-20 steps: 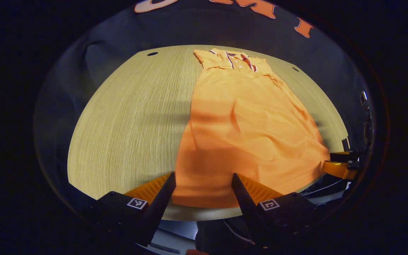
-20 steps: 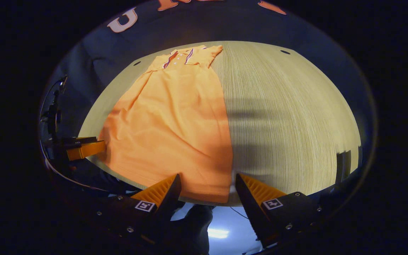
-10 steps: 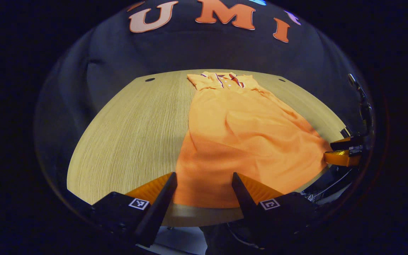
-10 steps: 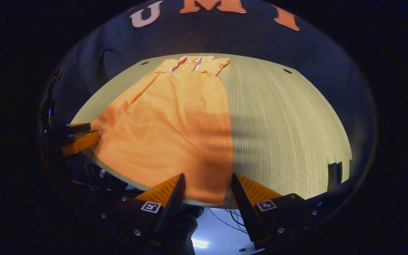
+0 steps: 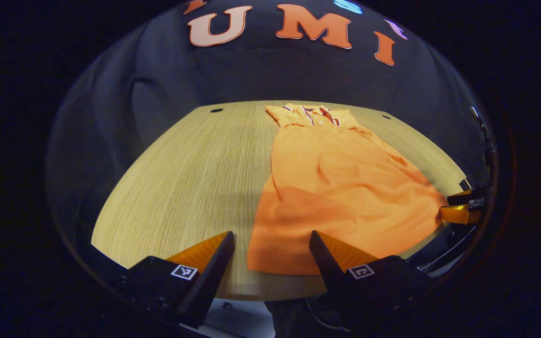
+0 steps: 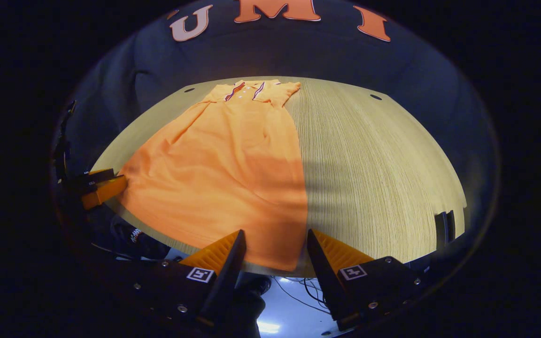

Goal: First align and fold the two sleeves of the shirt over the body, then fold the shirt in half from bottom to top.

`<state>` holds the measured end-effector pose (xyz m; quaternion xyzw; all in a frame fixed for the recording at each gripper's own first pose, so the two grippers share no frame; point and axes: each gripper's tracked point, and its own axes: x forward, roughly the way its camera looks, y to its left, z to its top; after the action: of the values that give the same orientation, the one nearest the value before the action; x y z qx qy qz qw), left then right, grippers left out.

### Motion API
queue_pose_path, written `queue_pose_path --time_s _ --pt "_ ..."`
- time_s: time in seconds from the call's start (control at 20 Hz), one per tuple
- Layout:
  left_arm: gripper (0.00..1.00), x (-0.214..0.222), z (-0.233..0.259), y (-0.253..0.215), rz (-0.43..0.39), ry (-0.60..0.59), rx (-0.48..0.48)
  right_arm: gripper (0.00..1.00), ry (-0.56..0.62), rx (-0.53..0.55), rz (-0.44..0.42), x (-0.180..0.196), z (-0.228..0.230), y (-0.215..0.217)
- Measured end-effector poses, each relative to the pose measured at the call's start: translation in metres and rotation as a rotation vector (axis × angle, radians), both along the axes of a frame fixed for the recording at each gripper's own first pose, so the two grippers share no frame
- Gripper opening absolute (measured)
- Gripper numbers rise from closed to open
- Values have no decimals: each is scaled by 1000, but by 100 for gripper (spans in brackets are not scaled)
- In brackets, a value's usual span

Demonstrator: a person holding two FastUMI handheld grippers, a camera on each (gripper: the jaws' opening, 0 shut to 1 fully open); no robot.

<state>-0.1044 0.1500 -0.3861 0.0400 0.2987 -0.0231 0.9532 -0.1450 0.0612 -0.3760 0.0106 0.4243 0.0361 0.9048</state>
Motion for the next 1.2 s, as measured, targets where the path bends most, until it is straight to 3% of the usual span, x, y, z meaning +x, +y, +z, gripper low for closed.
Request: queue_pose_path --time_s 0.15,0.2,0.25,0.3,0.45,0.55,0.65,0.7,0.85,0.95,1.2 --pt "93 5 0 -20 -75 -13 14 82 30 1 -13 2 -1 0" --pt "71 4 -2 -24 -76 -12 25 75 29 8 -28 3 0 -1" --pt "63 7 -2 -26 -75 -12 26 65 32 9 -37 4 0 -1" --pt "60 7 -3 -30 -73 1 26 53 34 7 -43 4 0 0" --pt "60 11 -3 -33 -75 48 7 30 50 1 -87 4 0 1" --pt "61 17 -3 -41 -97 48 -8 25 67 7 -91 6 0 2" --pt "7 15 1 -49 -86 44 18 25 86 56 -117 7 2 3" --pt "7 13 1 -51 -110 59 32 2 84 89 -155 8 2 0" --pt "1 23 1 -60 -145 94 11 6 114 137 -146 11 -1 6" --pt "1 26 1 -66 -152 121 -18 6 116 248 -151 18 8 19" --pt "1 43 29 -83 -208 63 -2 6 61 354 -131 43 29 27"
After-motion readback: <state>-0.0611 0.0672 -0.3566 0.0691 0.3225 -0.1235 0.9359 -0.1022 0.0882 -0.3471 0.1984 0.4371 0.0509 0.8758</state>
